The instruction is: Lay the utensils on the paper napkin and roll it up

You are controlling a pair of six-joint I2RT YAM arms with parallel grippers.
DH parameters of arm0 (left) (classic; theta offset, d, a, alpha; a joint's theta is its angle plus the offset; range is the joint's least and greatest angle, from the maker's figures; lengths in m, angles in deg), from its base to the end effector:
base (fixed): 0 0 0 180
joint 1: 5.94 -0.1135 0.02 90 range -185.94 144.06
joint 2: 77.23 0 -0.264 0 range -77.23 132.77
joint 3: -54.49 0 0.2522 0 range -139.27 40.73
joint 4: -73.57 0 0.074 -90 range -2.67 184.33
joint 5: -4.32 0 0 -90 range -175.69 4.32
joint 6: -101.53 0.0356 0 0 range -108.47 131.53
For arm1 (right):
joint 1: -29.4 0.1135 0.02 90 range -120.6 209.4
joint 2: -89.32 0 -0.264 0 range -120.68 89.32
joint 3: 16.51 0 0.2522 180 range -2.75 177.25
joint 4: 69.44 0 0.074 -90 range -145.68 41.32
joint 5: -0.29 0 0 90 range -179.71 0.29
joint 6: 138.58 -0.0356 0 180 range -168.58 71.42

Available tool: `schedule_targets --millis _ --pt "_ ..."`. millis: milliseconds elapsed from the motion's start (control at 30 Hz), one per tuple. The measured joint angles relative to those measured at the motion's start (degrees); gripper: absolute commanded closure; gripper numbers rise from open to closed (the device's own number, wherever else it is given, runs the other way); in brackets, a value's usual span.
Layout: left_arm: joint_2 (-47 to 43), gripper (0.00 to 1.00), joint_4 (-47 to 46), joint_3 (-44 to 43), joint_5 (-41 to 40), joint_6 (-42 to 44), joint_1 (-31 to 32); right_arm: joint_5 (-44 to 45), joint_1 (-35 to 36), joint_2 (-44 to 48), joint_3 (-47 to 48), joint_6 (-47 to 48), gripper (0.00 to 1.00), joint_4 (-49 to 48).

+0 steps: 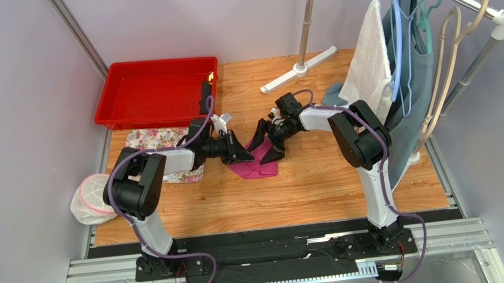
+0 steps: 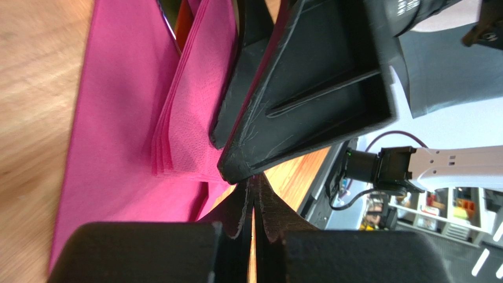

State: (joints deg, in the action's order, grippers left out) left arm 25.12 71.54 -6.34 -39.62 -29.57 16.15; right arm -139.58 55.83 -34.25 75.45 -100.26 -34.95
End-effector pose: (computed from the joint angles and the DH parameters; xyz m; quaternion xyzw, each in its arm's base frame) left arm 0.3068 -0.1522 0.1414 0.0272 0.8485 -0.5071 0.1491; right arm 0.3640 0.2113 0.1126 -0.1087 -0.8848 -0.4386 0.1141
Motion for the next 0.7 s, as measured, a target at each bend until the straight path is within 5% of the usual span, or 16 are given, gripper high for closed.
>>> schedule_targets --millis 700 --pt "8.0 1.0 -1.7 -0.6 -5.3 -6.1 0.8 -0.1 0.1 0.4 0.2 0.8 0.34 0.5"
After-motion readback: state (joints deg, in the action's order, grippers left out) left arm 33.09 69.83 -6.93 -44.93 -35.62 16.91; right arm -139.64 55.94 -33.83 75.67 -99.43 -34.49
